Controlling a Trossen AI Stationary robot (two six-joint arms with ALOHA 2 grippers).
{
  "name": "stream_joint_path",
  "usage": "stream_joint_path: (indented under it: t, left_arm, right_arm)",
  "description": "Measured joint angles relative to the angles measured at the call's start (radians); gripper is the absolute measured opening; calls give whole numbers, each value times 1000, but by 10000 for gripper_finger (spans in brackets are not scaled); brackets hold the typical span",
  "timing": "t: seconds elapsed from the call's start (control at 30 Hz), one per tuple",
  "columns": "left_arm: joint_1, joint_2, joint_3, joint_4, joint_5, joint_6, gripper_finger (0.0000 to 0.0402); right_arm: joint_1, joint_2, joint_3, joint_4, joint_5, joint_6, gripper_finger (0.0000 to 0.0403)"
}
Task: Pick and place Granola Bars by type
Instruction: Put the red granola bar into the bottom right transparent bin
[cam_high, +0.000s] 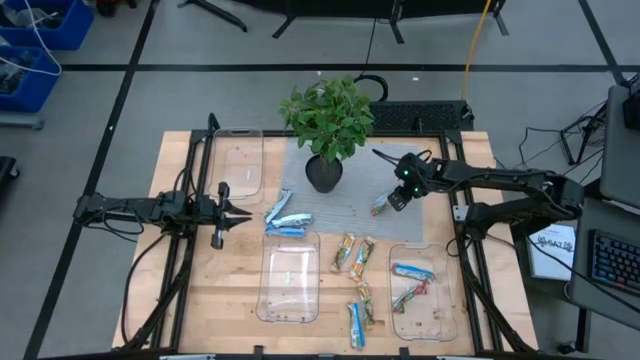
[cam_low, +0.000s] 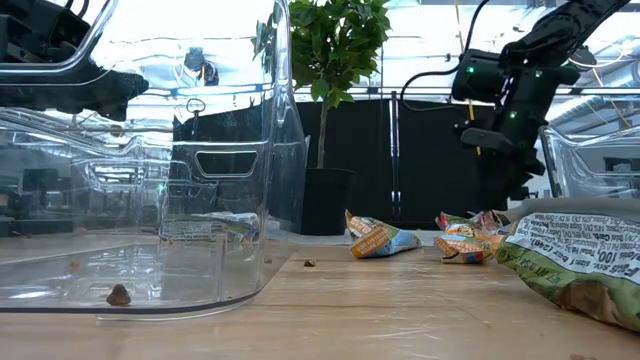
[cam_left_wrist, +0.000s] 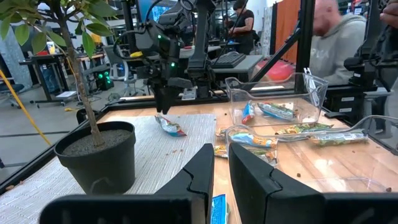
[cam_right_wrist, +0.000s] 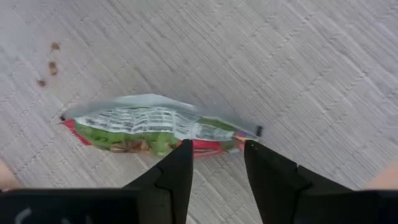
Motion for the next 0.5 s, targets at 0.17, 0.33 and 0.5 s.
stream_joint_path:
  t: [0.17, 0.33, 0.5]
  left_arm:
    - [0, 0, 0, 0, 0, 0, 58]
    - [0, 0, 0, 0, 0, 0, 58]
    - [0, 0, 0, 0, 0, 0, 58]
  right_arm:
    - [-27, -5, 0, -8, 44, -24, 134]
    - [-38, 13, 0, -11, 69, -50, 134]
    - [-41, 39, 0, 8, 68, -60, 134]
